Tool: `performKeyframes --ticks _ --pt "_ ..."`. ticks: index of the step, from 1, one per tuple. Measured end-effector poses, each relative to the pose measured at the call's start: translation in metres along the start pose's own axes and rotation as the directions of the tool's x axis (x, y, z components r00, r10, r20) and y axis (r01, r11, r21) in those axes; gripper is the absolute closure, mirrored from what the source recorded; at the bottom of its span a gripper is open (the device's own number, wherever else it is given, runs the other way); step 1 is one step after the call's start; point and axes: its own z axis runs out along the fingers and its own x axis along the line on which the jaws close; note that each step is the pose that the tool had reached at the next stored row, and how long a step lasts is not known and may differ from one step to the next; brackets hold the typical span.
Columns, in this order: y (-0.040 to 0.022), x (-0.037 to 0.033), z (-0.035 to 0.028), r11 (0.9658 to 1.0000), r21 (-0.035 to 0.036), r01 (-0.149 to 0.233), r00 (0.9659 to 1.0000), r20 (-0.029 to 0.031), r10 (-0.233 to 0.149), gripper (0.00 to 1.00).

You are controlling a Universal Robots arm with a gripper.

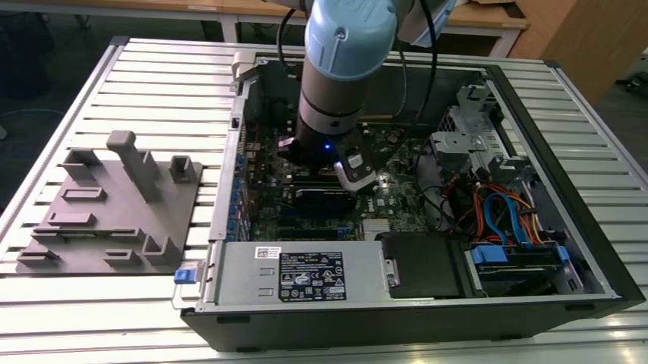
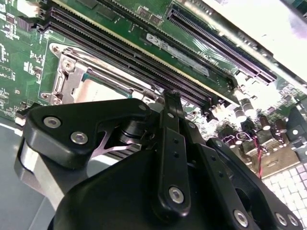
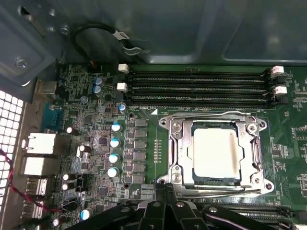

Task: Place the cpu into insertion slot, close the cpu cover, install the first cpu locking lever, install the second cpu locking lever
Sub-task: 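Install the second cpu locking lever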

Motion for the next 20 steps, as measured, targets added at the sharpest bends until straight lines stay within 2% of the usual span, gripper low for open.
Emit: performKeyframes --ticks 5,9,14,20 --pt "-0.0005 0.0000 0.0019 0.9998 -0.0193 0.001 1.0000 0.0001 -0.001 0.90" --pt "-0.0009 0.0002 0.0036 0.9995 -0.0321 0.001 1.0000 0.0003 -0.001 0.90" --pt "-0.0016 0.0004 0.0060 0.9992 -0.0398 0.002 1.0000 0.0004 -0.002 0.90" --pt "-0.0015 0.0037 0.0065 0.9992 -0.0405 0.002 1.0000 0.0003 -0.002 0.90"
